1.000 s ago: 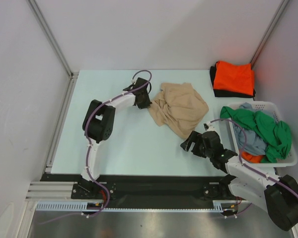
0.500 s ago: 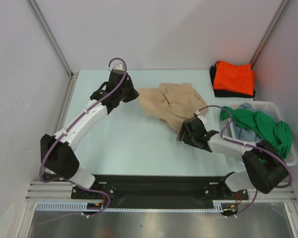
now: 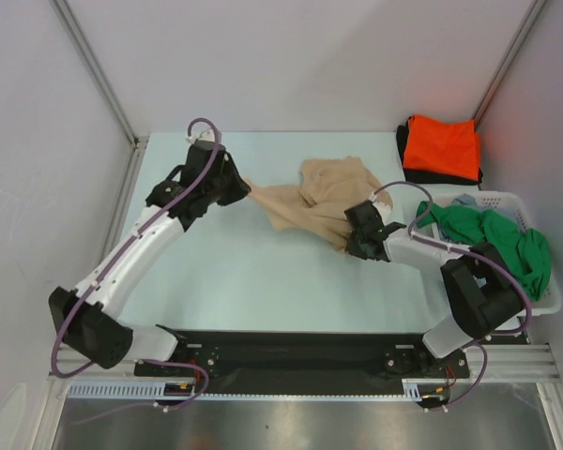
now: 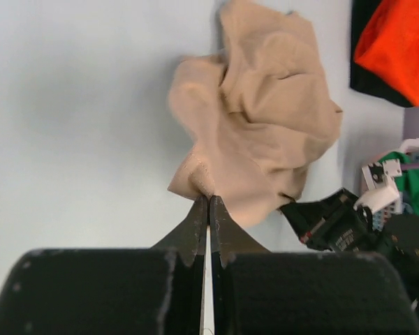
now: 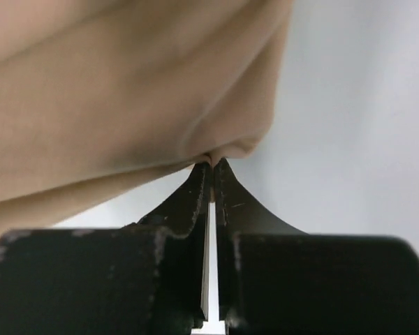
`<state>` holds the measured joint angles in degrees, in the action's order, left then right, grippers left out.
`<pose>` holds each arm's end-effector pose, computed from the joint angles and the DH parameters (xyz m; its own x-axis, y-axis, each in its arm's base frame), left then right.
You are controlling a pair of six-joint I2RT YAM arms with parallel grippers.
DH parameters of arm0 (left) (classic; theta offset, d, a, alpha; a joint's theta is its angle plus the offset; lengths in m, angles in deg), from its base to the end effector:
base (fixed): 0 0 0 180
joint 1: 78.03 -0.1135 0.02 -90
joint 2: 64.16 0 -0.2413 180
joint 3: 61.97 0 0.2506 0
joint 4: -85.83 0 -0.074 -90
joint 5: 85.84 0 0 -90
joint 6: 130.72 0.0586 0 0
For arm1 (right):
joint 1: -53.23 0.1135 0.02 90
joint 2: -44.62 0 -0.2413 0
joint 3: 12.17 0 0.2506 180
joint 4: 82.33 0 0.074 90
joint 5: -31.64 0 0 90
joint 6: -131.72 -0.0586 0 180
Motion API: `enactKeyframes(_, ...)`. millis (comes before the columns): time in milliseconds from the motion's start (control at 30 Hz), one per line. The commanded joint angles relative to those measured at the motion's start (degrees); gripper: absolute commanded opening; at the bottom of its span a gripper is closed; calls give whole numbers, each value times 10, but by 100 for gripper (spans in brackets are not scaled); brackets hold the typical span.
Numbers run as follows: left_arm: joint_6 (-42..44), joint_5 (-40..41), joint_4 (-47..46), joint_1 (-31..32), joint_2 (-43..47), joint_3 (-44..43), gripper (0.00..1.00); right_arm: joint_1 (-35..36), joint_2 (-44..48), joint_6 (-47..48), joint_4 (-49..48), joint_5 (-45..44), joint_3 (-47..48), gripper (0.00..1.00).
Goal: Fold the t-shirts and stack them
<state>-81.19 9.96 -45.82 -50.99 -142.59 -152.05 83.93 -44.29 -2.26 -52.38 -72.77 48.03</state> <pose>0.2905 -0.1416 0.3214 -0.6517 -0.3924 -0.6491 -0.0563 0.8785 -0.4744 0.2682 0.1423 0.1227 -0.7945 0.3104 -0.5219 0.2342 0.9496 0.2082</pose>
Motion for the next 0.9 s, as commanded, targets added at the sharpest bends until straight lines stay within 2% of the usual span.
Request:
enactKeyframes(0, 19, 17, 30, 1, 58, -65, 0, -18, 24, 44, 55, -68, 61, 0)
enactKeyframes(133, 50, 29, 97, -12, 66, -140, 0, -43, 74, 123, 155, -145, 162, 0)
enactKeyframes(233, 74, 32, 125, -28, 74, -199, 0, -59, 92, 211, 226, -164, 280, 0)
enactKeyframes(267, 81, 30, 139, -43, 83, -211, 0, -60, 89, 236, 261, -172, 350, 0)
enactKeyframes(400, 92, 21, 165, -88, 111, -254, 0, -52, 61, 342, 308, -160, 481, 0)
enactKeyframes(467, 98, 32, 166, -105, 126, -255, 1, -52, 41, 384, 300, -167, 505, 0)
enactKeyframes(500, 101, 36, 167, -107, 128, -248, 2, -55, 35, 401, 293, -153, 514, 3)
enactKeyframes(533, 104, 39, 166, -110, 128, -242, 2, -61, 10, 407, 286, -136, 516, 15)
enactKeyframes(567, 109, 38, 164, -112, 125, -233, 2, -66, -7, 407, 292, -130, 524, 27)
enactKeyframes(600, 112, 32, 161, -117, 123, -213, 2, -71, -27, 404, 299, -122, 537, 50)
enactKeyframes(633, 115, 20, 159, -125, 118, -199, 2, -75, -66, 399, 306, -113, 541, 58)
enactKeyframes(700, 122, -5, 147, -132, 110, -143, 2, -76, -93, 369, 329, -103, 544, 63)
enactKeyframes(733, 129, -11, 131, -139, 105, -120, 2, -74, -94, 357, 326, -78, 514, 63)
enactKeyframes(800, 137, -32, 116, -146, 98, -58, 2, -70, -63, 327, 283, -46, 457, 65)
enactKeyframes(833, 141, -37, 109, -154, 90, -39, 1, -71, -47, 317, 260, 0, 425, 66)
enactKeyframes(867, 144, -43, 103, -161, 89, -23, 0, -76, -11, 304, 219, 21, 360, 67)
